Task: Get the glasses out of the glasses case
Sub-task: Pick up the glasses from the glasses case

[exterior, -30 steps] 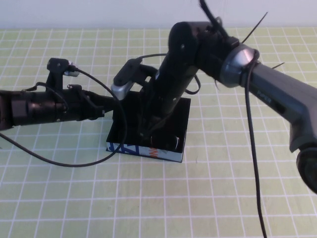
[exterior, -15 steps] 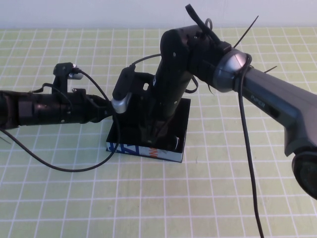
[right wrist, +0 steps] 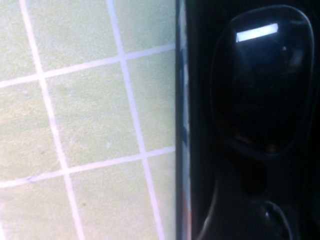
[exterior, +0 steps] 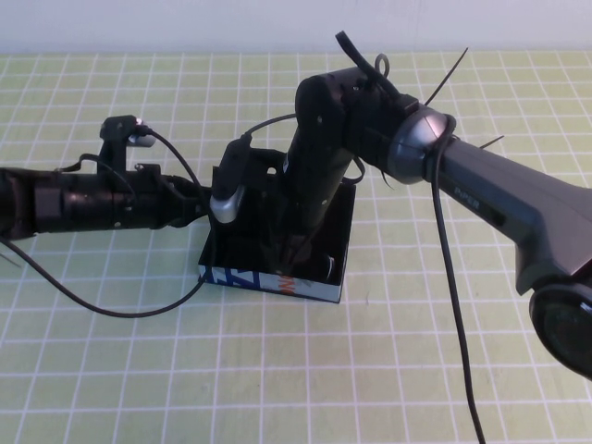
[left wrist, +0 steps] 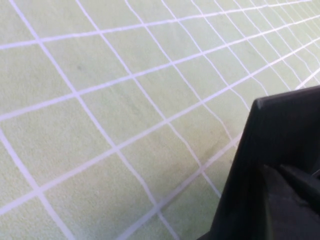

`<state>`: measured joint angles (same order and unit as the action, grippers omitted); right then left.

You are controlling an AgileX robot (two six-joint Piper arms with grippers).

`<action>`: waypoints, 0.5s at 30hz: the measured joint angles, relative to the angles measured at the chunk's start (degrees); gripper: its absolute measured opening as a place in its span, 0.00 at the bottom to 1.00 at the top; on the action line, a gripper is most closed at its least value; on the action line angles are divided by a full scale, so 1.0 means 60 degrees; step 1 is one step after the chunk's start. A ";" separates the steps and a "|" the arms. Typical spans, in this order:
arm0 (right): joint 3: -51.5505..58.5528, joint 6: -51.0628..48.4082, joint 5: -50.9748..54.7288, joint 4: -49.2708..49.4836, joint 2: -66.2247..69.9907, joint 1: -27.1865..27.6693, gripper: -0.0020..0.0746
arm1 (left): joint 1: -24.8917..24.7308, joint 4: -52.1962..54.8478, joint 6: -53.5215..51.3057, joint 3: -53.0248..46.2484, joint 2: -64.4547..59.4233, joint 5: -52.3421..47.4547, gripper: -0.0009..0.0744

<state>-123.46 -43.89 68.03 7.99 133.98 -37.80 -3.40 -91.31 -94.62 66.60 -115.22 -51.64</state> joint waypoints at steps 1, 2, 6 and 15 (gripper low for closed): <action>0.0000 0.0000 -0.0018 -0.0020 0.0000 0.0000 0.43 | 0.0000 0.0000 0.0000 0.0000 0.0000 0.0000 0.01; 0.0000 -0.0017 -0.0037 -0.0020 0.0000 0.0000 0.43 | 0.0000 0.0000 0.0000 0.0000 0.0000 0.0000 0.01; 0.0000 -0.0015 -0.0072 -0.0057 0.0052 0.0000 0.43 | 0.0000 0.0030 0.0000 0.0000 -0.0022 0.0000 0.01; 0.0000 -0.0022 -0.0131 -0.0175 0.0294 0.0000 0.42 | 0.0000 0.0069 0.0000 0.0000 -0.0056 0.0000 0.01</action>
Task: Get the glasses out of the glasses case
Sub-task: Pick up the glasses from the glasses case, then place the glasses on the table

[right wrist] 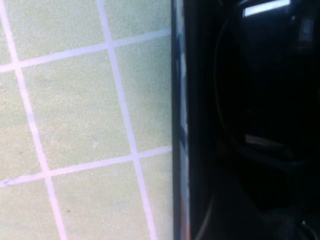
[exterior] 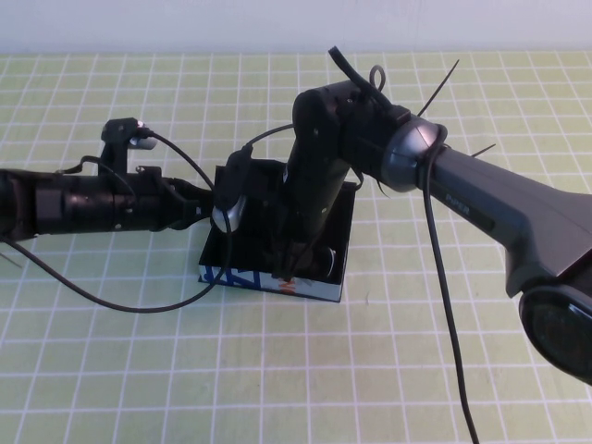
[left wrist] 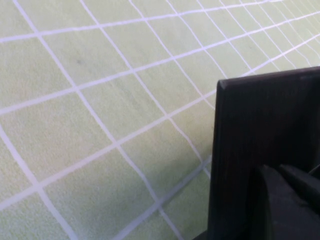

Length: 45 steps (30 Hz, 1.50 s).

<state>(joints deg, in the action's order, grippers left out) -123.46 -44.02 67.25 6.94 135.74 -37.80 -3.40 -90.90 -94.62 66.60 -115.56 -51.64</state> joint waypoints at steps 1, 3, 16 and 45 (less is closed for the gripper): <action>0.0000 0.0000 0.0000 0.0000 0.0000 0.0000 0.42 | 0.0000 0.0000 0.0000 0.0000 0.0000 0.0000 0.01; 0.0000 0.0000 0.0000 0.0000 0.0000 0.0000 0.38 | 0.0000 0.0000 0.0000 0.0000 0.0000 0.0000 0.01; -0.0065 0.0017 0.0382 -0.0072 -0.0224 -0.0017 0.10 | 0.0000 0.0541 0.0221 0.0000 0.0115 -0.0191 0.01; 0.4966 0.6781 -0.0359 -0.0667 -0.5723 0.2726 0.09 | 0.0106 0.2052 0.1791 0.0000 0.3050 -0.0036 0.01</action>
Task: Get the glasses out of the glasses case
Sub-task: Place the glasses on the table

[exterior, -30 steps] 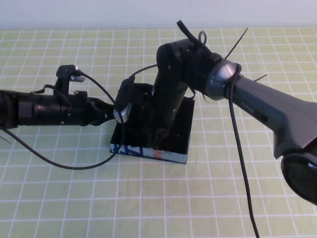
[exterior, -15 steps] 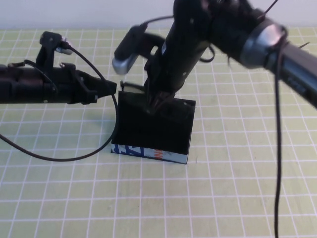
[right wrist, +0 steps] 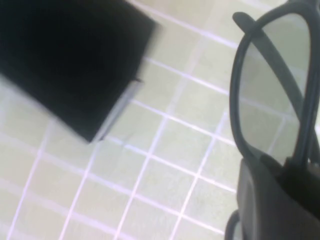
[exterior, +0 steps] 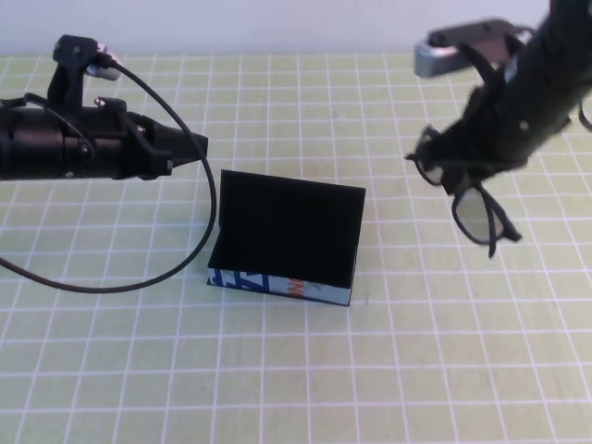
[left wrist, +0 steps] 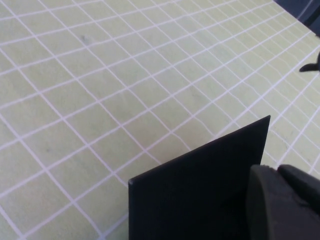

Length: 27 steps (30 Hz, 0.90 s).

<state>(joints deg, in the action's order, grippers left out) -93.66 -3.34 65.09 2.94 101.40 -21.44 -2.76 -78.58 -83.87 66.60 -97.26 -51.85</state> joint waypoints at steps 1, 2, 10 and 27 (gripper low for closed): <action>0.0456 0.0268 -0.0384 0.0074 -0.0077 0.0125 0.09 | 0.0000 0.0047 0.0086 0.0000 0.0000 -0.0023 0.01; 0.0996 0.0468 -0.0845 0.0227 -0.0130 0.0271 0.09 | 0.0000 0.0087 0.0191 0.0000 0.0000 -0.0044 0.01; 0.3157 0.0725 -0.3447 0.1869 0.0285 0.0738 0.09 | 0.0000 0.0545 0.0663 0.0000 0.0365 -0.0054 0.01; 0.3197 0.0725 -0.4006 0.2225 0.1410 0.0752 0.36 | 0.0000 0.0948 0.0924 -0.0034 0.1055 -0.0012 0.01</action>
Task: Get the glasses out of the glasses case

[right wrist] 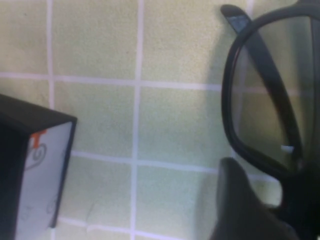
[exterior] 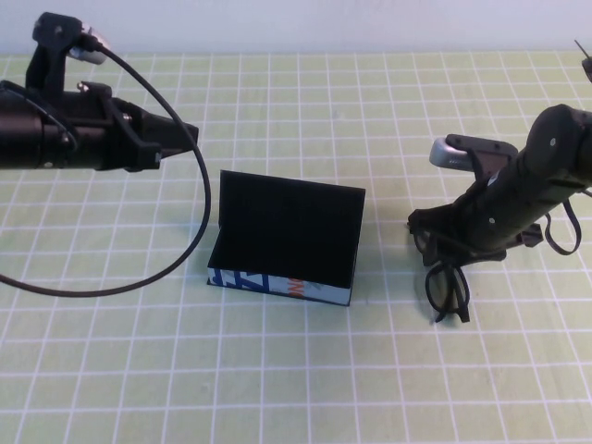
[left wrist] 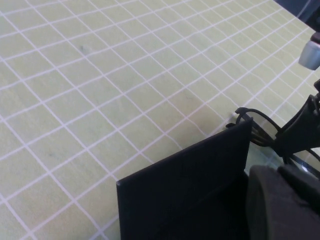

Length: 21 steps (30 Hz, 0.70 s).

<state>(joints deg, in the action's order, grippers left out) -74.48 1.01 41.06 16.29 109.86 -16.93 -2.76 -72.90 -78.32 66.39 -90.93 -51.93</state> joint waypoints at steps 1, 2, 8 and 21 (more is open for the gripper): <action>0.0000 0.0000 0.0021 -0.0063 0.0000 0.0000 0.38 | 0.0000 0.0000 0.0013 0.0000 0.0000 0.0025 0.01; 0.0000 0.0017 0.0045 -0.0134 -0.0018 0.0000 0.40 | 0.0000 0.0000 0.0022 0.0000 0.0000 0.0074 0.01; 0.0000 0.0584 0.0572 -0.0854 -0.0664 0.0000 0.42 | 0.0000 -0.0140 0.0259 -0.0017 0.0000 0.0618 0.01; 0.2012 0.0909 0.3127 -0.1531 -0.4753 -0.0117 0.05 | 0.0000 0.0092 0.1073 -0.0609 0.2798 0.1564 0.01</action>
<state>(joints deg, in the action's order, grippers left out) -62.40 6.47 59.82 7.10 81.34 -17.63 -2.76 -72.35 -71.88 62.74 -74.15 -42.54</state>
